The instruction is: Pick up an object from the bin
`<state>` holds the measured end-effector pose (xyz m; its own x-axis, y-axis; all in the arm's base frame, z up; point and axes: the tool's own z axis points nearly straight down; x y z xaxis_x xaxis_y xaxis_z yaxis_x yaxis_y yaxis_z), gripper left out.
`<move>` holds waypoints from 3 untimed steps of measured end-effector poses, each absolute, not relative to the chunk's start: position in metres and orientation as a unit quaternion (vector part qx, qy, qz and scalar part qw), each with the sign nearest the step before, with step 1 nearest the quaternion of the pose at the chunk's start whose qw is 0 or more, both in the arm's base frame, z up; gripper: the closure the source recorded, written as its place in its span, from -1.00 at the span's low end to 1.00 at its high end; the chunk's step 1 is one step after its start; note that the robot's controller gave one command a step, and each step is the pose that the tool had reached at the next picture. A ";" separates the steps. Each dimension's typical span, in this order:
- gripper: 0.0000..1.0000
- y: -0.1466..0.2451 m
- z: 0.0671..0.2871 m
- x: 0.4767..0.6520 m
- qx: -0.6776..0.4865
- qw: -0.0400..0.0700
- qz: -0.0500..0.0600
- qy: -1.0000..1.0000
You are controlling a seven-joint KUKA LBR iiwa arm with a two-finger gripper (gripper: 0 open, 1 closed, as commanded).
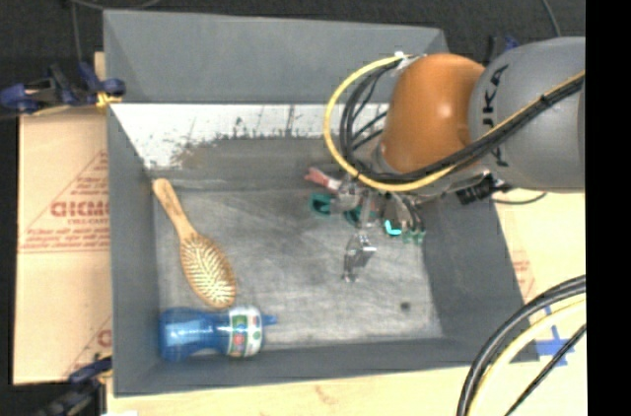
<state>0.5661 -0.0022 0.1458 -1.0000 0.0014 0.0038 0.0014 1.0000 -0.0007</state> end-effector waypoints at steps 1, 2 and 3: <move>-1.00 -0.002 0.150 0.568 -0.001 -0.002 0.000 -1.000; -1.00 -0.060 0.137 0.623 0.040 -0.003 0.001 -0.999; -1.00 -0.077 0.143 0.640 -0.018 -0.003 0.000 -1.000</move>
Offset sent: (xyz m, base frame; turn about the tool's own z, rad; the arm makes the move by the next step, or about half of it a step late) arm 0.0651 -0.0687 -0.0133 -0.0926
